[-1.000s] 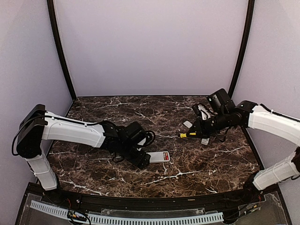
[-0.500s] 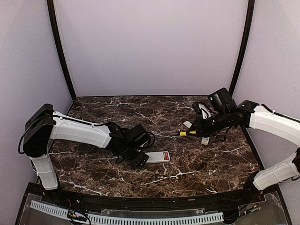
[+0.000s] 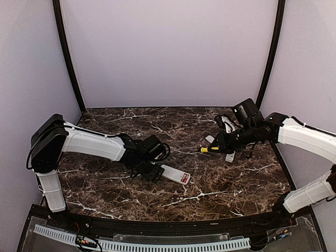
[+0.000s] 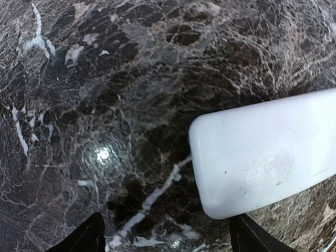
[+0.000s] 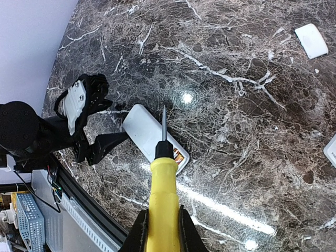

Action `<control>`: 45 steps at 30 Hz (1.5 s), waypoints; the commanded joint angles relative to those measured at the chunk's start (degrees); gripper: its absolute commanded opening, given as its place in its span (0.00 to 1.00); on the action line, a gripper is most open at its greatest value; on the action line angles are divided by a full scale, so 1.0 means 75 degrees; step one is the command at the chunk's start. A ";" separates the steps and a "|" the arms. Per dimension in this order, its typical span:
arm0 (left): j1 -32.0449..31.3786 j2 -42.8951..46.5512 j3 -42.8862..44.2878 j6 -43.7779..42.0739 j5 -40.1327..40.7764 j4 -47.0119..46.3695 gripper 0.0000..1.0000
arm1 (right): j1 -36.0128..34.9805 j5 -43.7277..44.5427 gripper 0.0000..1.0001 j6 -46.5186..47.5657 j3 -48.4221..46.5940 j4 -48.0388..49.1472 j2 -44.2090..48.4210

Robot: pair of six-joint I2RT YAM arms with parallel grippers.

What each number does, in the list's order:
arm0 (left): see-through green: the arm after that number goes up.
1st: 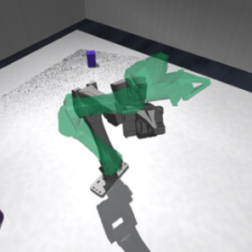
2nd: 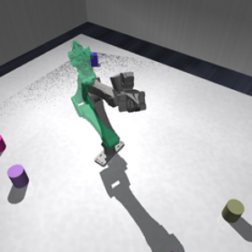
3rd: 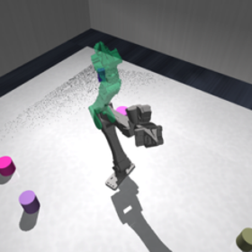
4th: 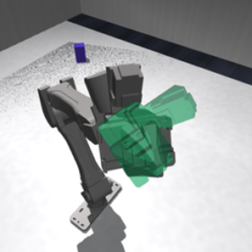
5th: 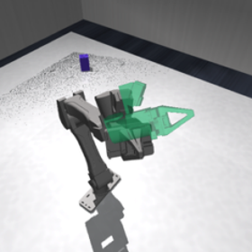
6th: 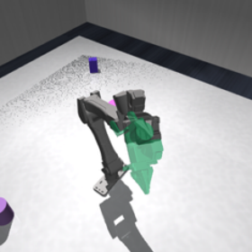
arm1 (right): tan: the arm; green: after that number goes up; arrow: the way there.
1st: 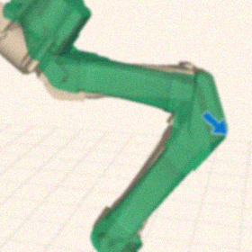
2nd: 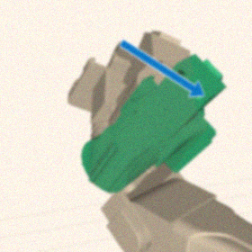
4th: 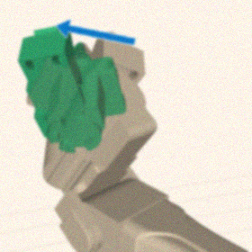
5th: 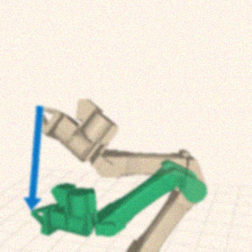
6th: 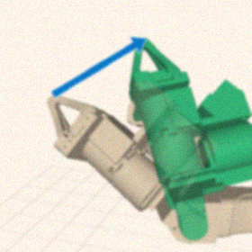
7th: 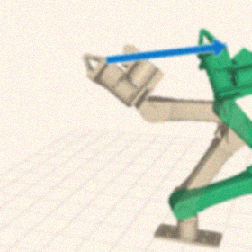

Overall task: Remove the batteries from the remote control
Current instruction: Adjust the remote control without the battery cover at the center of the board, then hold the remote control without the battery cover at the center of the board.

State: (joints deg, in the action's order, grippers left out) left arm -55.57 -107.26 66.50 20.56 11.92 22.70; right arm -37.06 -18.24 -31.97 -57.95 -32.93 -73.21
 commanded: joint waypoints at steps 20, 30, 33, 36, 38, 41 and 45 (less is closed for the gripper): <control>0.0613 -0.0620 0.0932 0.0183 -0.0569 -0.0965 0.81 | -0.0044 -0.0233 0.00 0.0433 0.0060 -0.0560 -0.0225; 0.0613 0.0476 0.0304 0.1876 -0.1744 -0.0690 0.68 | -0.0827 -0.0141 0.00 0.0228 -0.0008 -0.0910 -0.0574; 0.0618 0.0572 0.0095 0.2621 -0.2635 -0.1215 0.65 | -0.1103 -0.0031 0.00 0.0167 -0.0157 -0.0954 -0.0877; 0.0613 0.0501 -0.0001 0.2997 -0.3083 -0.1637 0.65 | -0.1347 0.0017 0.00 0.0118 -0.0327 -0.1004 -0.1147; 0.0613 0.0430 -0.0068 0.3158 -0.3230 -0.1773 0.65 | -0.1433 -0.0024 0.00 0.0071 -0.0390 -0.1000 -0.1252; 0.0613 0.0335 -0.0126 0.3261 -0.3365 -0.1858 0.65 | -0.1539 -0.0069 0.00 0.0001 -0.0472 -0.1026 -0.1354; 0.0613 0.0131 -0.0156 0.3326 -0.3627 -0.1970 0.65 | -0.1646 0.0013 0.00 -0.0015 -0.0639 -0.1237 -0.1485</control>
State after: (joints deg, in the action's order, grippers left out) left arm -51.16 -105.08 66.54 43.44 -11.70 9.50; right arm -48.36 -19.18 -31.33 -60.25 -40.84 -83.50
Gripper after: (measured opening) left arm 0.646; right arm 0.141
